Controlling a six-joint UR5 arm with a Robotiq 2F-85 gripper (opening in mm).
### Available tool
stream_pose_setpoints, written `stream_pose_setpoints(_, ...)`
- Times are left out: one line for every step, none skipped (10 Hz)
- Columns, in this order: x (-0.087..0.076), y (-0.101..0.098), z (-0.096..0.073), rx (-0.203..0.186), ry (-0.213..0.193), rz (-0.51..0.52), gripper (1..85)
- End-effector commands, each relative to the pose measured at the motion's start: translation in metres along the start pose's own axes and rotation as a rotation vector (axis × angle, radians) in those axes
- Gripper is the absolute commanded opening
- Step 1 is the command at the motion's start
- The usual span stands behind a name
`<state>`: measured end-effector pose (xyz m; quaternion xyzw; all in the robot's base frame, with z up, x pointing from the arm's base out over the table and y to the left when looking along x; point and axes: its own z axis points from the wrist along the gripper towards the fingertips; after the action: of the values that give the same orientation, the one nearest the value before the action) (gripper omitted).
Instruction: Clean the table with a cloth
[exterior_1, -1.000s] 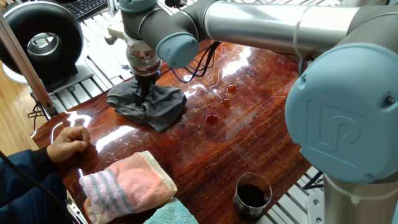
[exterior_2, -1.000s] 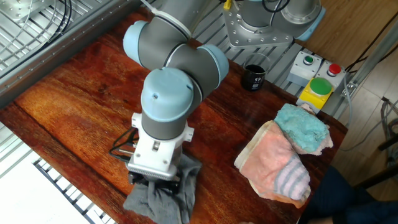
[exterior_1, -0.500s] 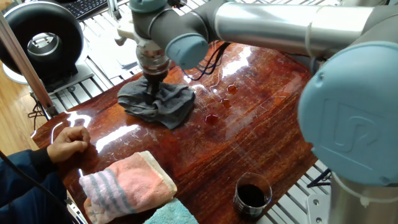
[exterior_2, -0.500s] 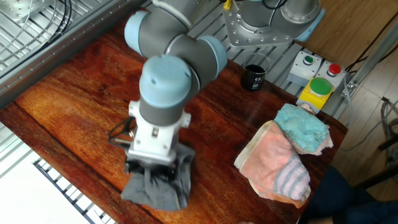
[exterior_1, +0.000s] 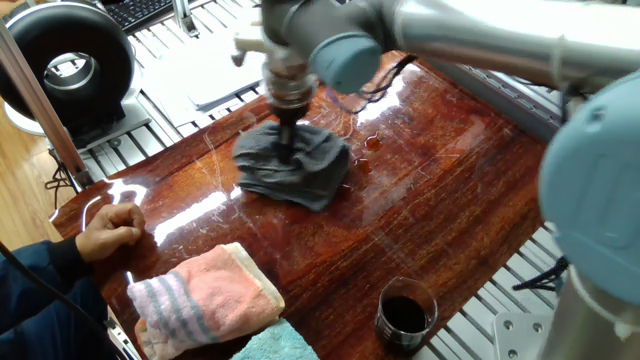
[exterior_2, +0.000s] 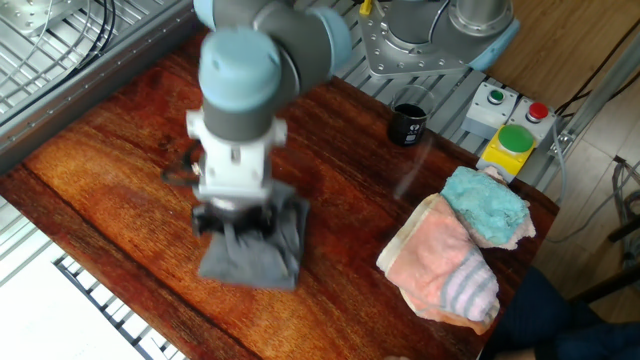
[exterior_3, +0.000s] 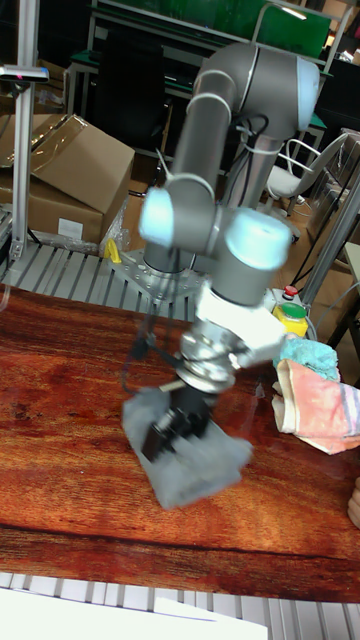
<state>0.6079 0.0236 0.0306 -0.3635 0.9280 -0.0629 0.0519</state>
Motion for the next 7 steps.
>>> stream_pose_setpoints(0.058, -0.005, -0.012, -0.026, 0.016, -0.097, 1.0)
stream_pose_setpoints(0.075, -0.004, -0.012, -0.024, 0.014, -0.106, 1.0)
stream_pose_setpoints(0.087, -0.005, -0.012, -0.03, 0.007, -0.127, 1.0)
stream_pose_setpoints(0.077, 0.0, -0.012, -0.045, -0.042, -0.115, 1.0)
stream_pose_setpoints(0.077, 0.007, -0.01, -0.071, -0.034, -0.094, 1.0)
stream_pose_setpoints(0.073, 0.02, -0.005, -0.117, -0.039, -0.056, 1.0)
stream_pose_setpoints(0.078, 0.026, -0.003, -0.133, -0.009, -0.043, 1.0)
